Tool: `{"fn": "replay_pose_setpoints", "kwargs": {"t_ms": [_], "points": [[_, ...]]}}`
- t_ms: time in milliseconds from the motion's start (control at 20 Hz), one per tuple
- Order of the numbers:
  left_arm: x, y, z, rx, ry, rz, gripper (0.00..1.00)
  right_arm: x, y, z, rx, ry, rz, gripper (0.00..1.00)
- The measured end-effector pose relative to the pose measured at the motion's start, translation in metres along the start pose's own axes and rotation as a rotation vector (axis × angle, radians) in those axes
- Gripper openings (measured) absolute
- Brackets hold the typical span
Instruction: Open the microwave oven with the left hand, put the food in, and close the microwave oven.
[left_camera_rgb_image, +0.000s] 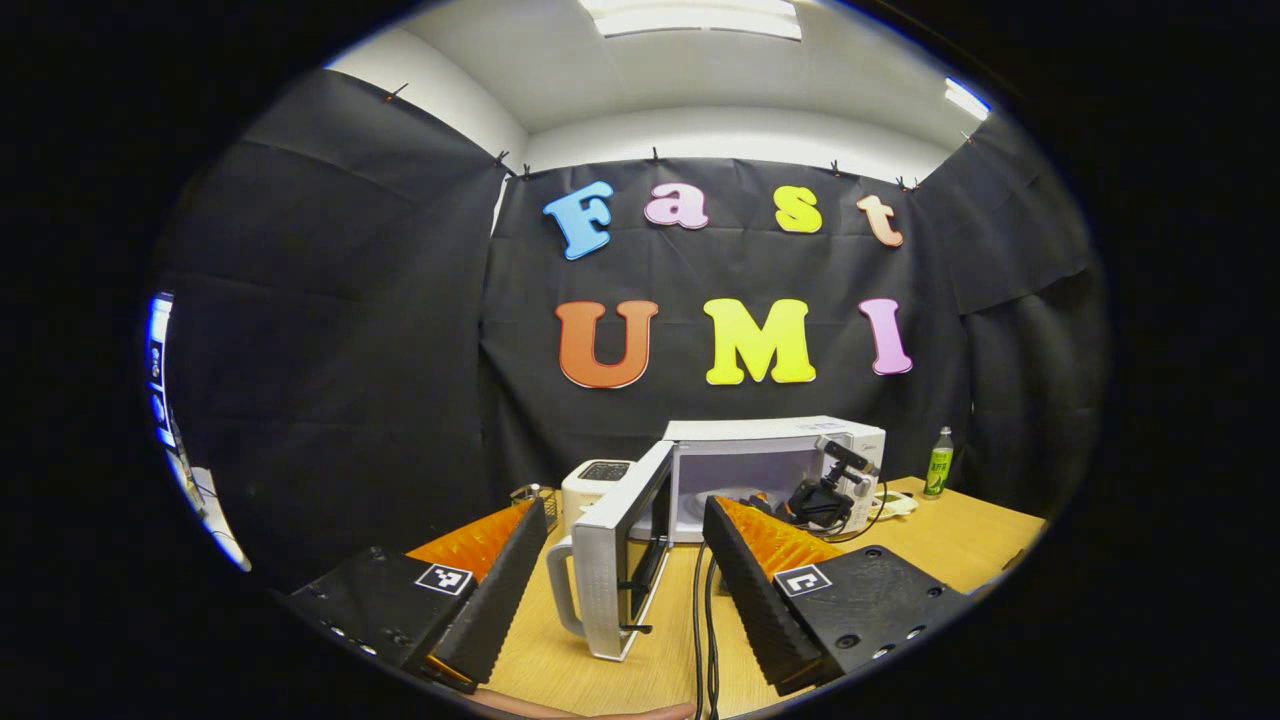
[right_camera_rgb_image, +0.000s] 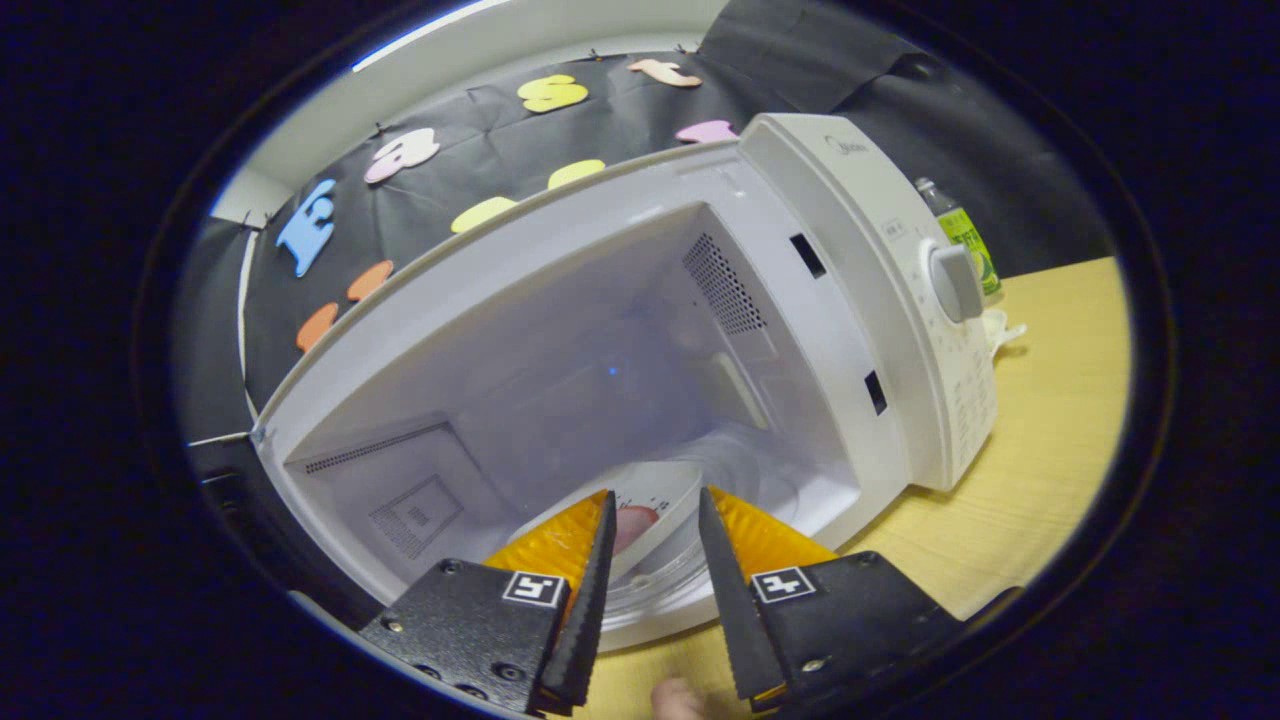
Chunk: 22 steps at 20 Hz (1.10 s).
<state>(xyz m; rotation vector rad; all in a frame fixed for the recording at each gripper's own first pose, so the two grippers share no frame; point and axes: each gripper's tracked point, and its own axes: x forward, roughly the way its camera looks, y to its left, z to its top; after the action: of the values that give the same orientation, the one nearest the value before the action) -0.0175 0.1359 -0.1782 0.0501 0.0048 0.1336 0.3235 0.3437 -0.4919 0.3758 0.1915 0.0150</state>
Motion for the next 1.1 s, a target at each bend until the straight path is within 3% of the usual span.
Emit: {"fn": "replay_pose_setpoints", "kwargs": {"t_ms": [50,100,150,300,400,500,550,600,650,700,750,800,850,900,950,1000,1050,1100], "points": [[-0.003,0.005,-0.001,0.003,0.001,0.012,0.94,-0.007,0.002,0.006,-0.038,-0.017,0.016,0.51],[-0.005,0.010,-0.002,0.006,0.002,0.021,0.93,-0.013,0.002,0.012,-0.075,-0.036,0.032,0.81],[-0.007,0.015,-0.002,0.010,0.002,0.026,0.93,-0.021,0.004,0.017,-0.103,-0.052,0.050,0.87],[-0.007,0.033,-0.003,0.021,-0.008,0.027,0.93,-0.049,0.003,0.023,-0.195,-0.048,0.088,0.88],[-0.003,0.051,-0.014,0.011,0.021,0.045,0.93,-0.070,0.004,0.024,-0.224,-0.005,0.117,0.94],[0.000,0.071,-0.023,0.022,0.036,0.072,0.93,-0.087,-0.005,0.031,-0.302,0.024,0.124,0.91],[0.002,0.081,-0.028,0.025,0.040,0.081,0.93,-0.097,-0.007,0.040,-0.323,0.011,0.133,1.00],[0.005,0.089,-0.035,0.029,0.054,0.092,0.93,-0.108,-0.007,0.043,-0.328,0.022,0.148,0.91],[0.008,0.098,-0.044,0.030,0.073,0.103,0.93,-0.120,-0.004,0.050,-0.327,0.035,0.173,1.00],[0.012,0.106,-0.052,0.028,0.085,0.110,0.93,-0.133,-0.005,0.058,-0.328,0.059,0.192,1.00],[0.017,0.112,-0.057,0.020,0.097,0.113,0.94,-0.149,-0.005,0.070,-0.333,0.071,0.201,0.92],[0.021,0.116,-0.063,0.009,0.108,0.109,0.93,-0.169,-0.004,0.082,-0.344,0.083,0.224,1.00],[0.023,0.121,-0.070,-0.002,0.118,0.106,0.92,-0.189,0.000,0.097,-0.363,0.082,0.257,1.00],[0.025,0.126,-0.076,-0.007,0.126,0.110,0.91,-0.210,0.003,0.112,-0.396,0.076,0.293,0.91],[0.028,0.133,-0.081,-0.007,0.125,0.123,0.89,-0.229,0.002,0.129,-0.436,0.056,0.317,0.91],[0.029,0.140,-0.086,-0.009,0.127,0.136,0.86,-0.248,-0.002,0.149,-0.484,0.020,0.331,1.00],[0.032,0.143,-0.089,-0.013,0.125,0.145,0.69,-0.265,-0.006,0.169,-0.523,-0.017,0.334,0.91],[0.037,0.144,-0.093,-0.019,0.123,0.150,0.63,-0.280,-0.008,0.186,-0.551,-0.054,0.339,0.91]]}}
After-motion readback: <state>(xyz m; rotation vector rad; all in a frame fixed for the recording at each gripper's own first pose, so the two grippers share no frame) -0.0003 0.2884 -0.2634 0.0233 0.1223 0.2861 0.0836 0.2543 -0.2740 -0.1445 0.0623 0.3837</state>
